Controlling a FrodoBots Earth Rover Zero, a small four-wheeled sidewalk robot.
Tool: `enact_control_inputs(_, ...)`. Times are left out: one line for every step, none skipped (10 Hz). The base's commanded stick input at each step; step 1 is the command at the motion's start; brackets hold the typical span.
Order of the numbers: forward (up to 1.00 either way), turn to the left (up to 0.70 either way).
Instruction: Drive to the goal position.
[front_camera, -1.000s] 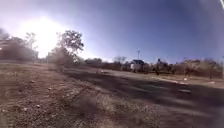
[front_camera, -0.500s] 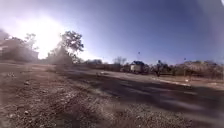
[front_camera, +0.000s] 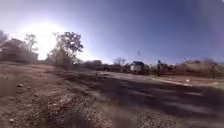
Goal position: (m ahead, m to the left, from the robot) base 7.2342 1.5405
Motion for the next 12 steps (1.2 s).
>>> enact_control_inputs(0.50, 0.00)
enact_control_inputs(0.50, 0.00)
enact_control_inputs(0.50, 0.00)
enact_control_inputs(0.50, 0.00)
enact_control_inputs(0.50, 0.00)
enact_control_inputs(0.50, 0.00)
enact_control_inputs(0.50, 0.00)
enact_control_inputs(0.50, 0.00)
enact_control_inputs(0.50, 0.00)
enact_control_inputs(0.50, 0.00)
enact_control_inputs(0.50, 0.00)
enact_control_inputs(0.50, 0.00)
